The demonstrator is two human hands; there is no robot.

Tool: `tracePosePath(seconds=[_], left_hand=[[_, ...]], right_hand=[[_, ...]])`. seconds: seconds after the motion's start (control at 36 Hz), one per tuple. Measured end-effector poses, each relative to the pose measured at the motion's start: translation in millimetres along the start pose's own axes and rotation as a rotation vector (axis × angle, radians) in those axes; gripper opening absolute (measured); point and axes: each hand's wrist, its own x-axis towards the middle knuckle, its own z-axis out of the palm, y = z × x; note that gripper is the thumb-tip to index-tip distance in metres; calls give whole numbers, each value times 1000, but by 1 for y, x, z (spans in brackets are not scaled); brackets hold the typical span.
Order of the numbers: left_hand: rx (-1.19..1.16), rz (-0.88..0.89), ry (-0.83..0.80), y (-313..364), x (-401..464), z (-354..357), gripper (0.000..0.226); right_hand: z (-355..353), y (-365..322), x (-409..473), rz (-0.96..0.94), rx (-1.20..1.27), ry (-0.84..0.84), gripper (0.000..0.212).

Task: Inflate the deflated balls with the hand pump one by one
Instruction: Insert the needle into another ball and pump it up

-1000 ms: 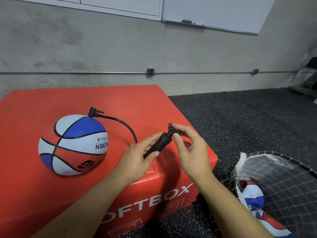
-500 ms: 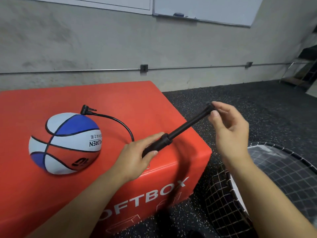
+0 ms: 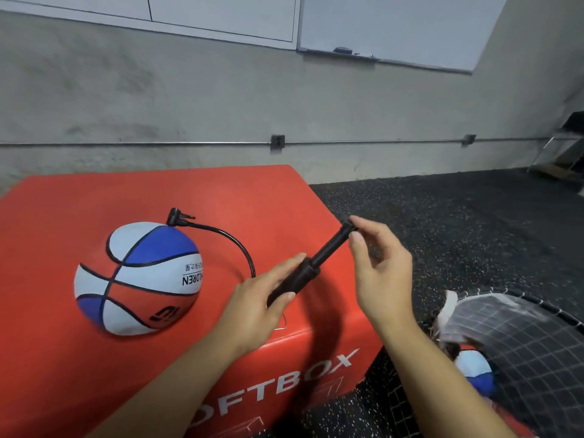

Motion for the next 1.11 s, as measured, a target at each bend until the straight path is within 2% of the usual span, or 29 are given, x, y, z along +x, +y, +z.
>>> tracePosePath(seconds=[0.25, 0.47, 0.64, 0.89, 1.11], left_hand=[[-28, -19, 6, -2, 4, 1, 76], [15, -5, -29, 1, 7, 3, 73], [56, 21, -52, 2, 7, 5, 74], [173, 45, -65, 10, 6, 7, 71], [187, 27, -52, 10, 3, 7, 70]], right_hand=[[16, 19, -22, 43, -46, -146, 24], [-3, 18, -18, 120, -89, -236, 24], [-19, 15, -8, 118, -59, -173, 25], [-70, 11, 26, 99, 25, 62, 29], [-60, 12, 18, 72, 5, 95, 24]])
